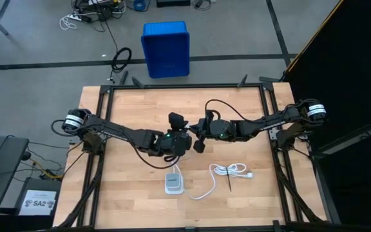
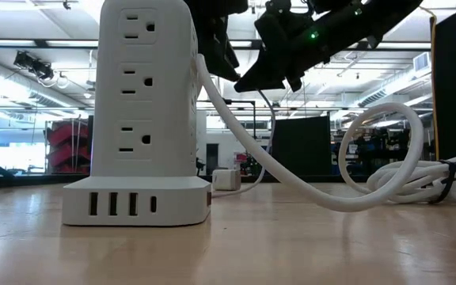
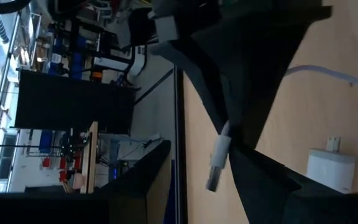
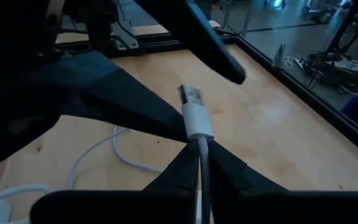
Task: Insert USB
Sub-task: Insert the white charger cable into the white charger adapter
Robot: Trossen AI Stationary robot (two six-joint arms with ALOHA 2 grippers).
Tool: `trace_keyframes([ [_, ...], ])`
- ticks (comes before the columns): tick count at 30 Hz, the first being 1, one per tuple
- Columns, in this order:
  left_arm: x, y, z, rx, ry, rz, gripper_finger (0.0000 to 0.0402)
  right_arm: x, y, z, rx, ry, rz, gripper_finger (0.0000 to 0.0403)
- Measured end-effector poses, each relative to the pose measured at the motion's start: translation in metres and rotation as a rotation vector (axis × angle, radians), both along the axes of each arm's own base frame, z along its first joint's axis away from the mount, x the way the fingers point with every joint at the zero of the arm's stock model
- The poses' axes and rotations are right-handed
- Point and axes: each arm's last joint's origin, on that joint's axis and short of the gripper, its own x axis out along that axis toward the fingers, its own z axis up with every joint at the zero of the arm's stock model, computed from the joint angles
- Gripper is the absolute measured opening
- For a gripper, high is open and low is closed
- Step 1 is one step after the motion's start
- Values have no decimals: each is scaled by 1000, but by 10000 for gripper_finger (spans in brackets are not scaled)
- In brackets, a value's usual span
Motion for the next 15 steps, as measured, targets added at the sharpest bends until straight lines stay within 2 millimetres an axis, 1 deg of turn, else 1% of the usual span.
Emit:
trace_keyframes([
  [4,0,4,-1,-19,17,-13,144,0,0,0,0,1,0,0],
  [7,1,6,-3,-32,26,-21,128,0,0,-1,0,4,0,0],
  [11,2,8,-4,-37,35,-26,85,0,0,-1,0,4,-1,0],
  [15,2,7,-4,-42,38,-33,24,0,0,-1,0,2,-1,0],
])
